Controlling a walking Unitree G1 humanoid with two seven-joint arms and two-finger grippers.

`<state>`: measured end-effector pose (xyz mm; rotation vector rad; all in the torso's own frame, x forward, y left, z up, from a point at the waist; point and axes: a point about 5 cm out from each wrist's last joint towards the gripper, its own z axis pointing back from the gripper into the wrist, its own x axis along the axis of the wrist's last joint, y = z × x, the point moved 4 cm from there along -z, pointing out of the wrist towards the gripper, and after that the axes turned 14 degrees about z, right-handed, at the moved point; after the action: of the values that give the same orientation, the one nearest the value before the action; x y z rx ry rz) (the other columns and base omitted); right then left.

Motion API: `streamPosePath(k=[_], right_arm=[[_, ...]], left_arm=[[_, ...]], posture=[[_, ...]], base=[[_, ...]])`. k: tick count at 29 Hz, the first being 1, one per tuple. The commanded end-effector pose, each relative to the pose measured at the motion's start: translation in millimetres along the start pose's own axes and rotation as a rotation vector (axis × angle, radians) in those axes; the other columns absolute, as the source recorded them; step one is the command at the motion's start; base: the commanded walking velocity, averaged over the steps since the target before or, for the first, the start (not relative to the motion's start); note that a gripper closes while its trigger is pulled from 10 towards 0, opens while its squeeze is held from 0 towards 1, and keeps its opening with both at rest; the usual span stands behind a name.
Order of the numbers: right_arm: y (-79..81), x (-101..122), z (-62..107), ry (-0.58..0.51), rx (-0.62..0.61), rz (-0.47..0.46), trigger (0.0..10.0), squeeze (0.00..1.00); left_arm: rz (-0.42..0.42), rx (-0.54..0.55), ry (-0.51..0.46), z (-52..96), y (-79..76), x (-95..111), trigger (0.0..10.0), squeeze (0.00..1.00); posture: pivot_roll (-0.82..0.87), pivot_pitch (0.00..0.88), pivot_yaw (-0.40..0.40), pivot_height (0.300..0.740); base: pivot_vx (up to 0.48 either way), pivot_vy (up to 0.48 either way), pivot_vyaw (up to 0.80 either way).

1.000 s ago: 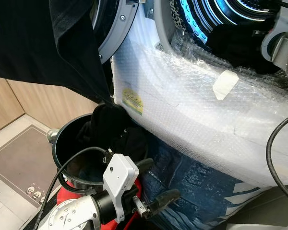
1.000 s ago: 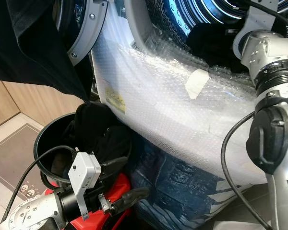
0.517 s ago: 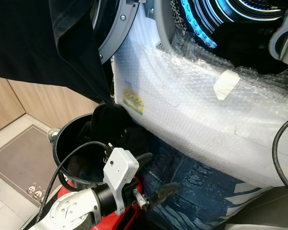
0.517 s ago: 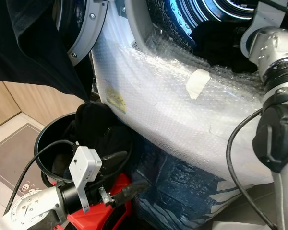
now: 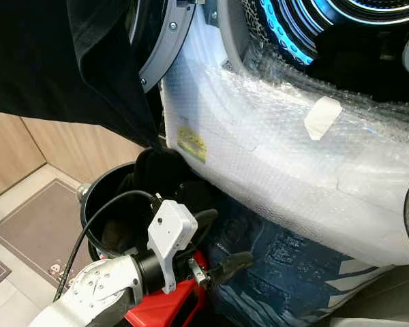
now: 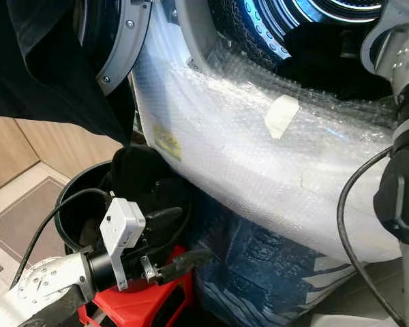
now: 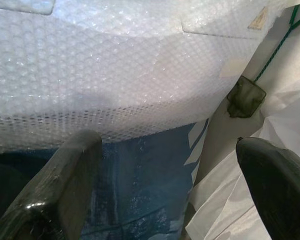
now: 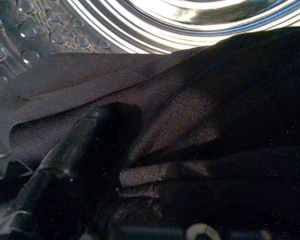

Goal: Clothes washing

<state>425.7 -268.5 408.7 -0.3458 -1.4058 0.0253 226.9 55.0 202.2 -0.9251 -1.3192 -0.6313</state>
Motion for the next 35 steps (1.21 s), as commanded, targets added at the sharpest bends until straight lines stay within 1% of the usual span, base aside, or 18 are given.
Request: streamPosePath(k=[1,4,7,12,14,15,18,19,20,21,22,24,26,29,31,32,33,35], right_arm=[[-7.3,9.5,6.4,-0.024,-0.004,0.019,10.0,1.0],[-2.8,10.2,7.5,-0.029,0.024,0.033,10.0,1.0],[5.2,-2.9,4.8,0.0,0.05,0.033,10.0,1.0],[17.1,-20.3,-0.1,0.017,0.047,0.027,10.0,1.0],[23.6,-24.4,-0.5,0.023,0.051,0.028,10.0,1.0],[34.1,-32.0,-1.5,0.045,0.071,0.019,10.0,1.0],[41.2,-37.3,-1.8,0.035,0.061,0.037,10.0,1.0],[45.1,-40.0,-1.8,0.035,0.063,0.038,10.0,0.98],[49.6,-43.3,-1.8,0.043,0.063,0.018,10.0,0.51],[53.5,-47.9,-0.5,0.057,0.058,0.008,10.0,0.15],[59.0,-51.9,2.1,0.053,0.056,0.016,10.0,0.0],[68.1,-58.0,8.4,0.04,0.054,0.032,10.0,0.0],[75.2,-61.4,13.1,0.027,0.065,0.021,10.0,0.0],[75.2,-61.5,16.5,0.015,0.051,0.001,10.0,0.0],[70.9,-60.8,19.8,-0.003,0.024,-0.028,10.0,0.0],[64.9,-56.9,23.5,-0.039,-0.008,-0.032,10.0,0.0],[64.9,-56.9,23.5,-0.039,-0.008,-0.032,10.0,0.0],[61.1,-49.0,31.1,-0.092,-0.017,-0.06,10.0,0.0]], left_arm=[[0.004,-0.034,-0.004,-1.2,-3.4,1.3,10.0,0.0],[0.001,-0.034,-0.002,-1.1,-2.6,1.7,10.0,0.0],[-0.001,-0.034,-0.004,-1.4,-1.3,2.7,10.0,0.0],[-0.003,-0.038,-0.004,-2.3,-0.9,3.4,10.0,0.0],[-0.004,-0.04,-0.002,-1.9,-0.5,3.4,10.0,0.0],[-0.006,-0.041,0.0,-1.6,0.0,3.3,10.0,0.0],[-0.007,-0.041,0.002,-1.5,0.2,3.2,10.0,0.0],[-0.007,-0.041,0.002,-1.5,0.4,3.3,10.0,0.0],[-0.007,-0.04,0.002,-1.3,0.6,3.2,10.0,0.0],[-0.007,-0.039,0.003,-1.3,0.8,3.2,10.0,0.0],[-0.007,-0.038,0.003,-1.3,0.9,3.0,10.0,0.0],[-0.007,-0.038,0.003,-1.3,0.9,2.9,10.0,0.0],[-0.006,-0.036,0.0,-1.4,0.9,3.2,10.0,0.0],[-0.005,-0.034,-0.002,-1.4,0.9,3.2,10.0,0.0],[-0.004,-0.034,-0.003,-1.5,0.8,2.8,10.0,0.0],[-0.003,-0.035,-0.004,-2.0,0.6,2.4,10.0,0.0],[-0.003,-0.035,-0.004,-2.0,0.6,2.4,10.0,0.0],[-0.002,-0.038,-0.005,-2.7,0.5,2.4,10.0,0.0]], posture=[[-0.06,0.126,-0.081,0.74],[-0.05,0.126,-0.078,0.74],[-0.06,0.123,-0.074,0.74],[-0.06,0.121,-0.069,0.74],[-0.06,0.121,-0.064,0.74],[-0.06,0.121,-0.061,0.74],[-0.05,0.119,-0.06,0.74],[-0.05,0.12,-0.061,0.74],[-0.05,0.12,-0.06,0.74],[-0.06,0.12,-0.06,0.74],[-0.05,0.12,-0.062,0.74],[-0.05,0.119,-0.062,0.74],[-0.05,0.119,-0.062,0.74],[-0.05,0.119,-0.062,0.74],[-0.06,0.116,-0.065,0.74],[-0.06,0.112,-0.064,0.74],[-0.06,0.112,-0.064,0.74],[-0.07,0.11,-0.065,0.74]], base=[[0.0,0.0,0.0],[0.0,0.0,0.0],[0.0,0.0,0.0],[0.0,0.0,0.0],[0.0,0.0,0.0],[0.0,0.0,0.0],[0.0,0.0,0.0],[0.0,0.0,0.0],[0.0,0.0,0.0],[0.0,0.0,0.0],[0.0,0.0,0.0],[0.0,0.0,0.0],[0.0,0.0,0.0],[0.0,0.0,0.0],[0.0,0.0,0.0],[0.0,0.0,0.0],[0.0,0.0,0.0],[0.0,0.0,0.0]])
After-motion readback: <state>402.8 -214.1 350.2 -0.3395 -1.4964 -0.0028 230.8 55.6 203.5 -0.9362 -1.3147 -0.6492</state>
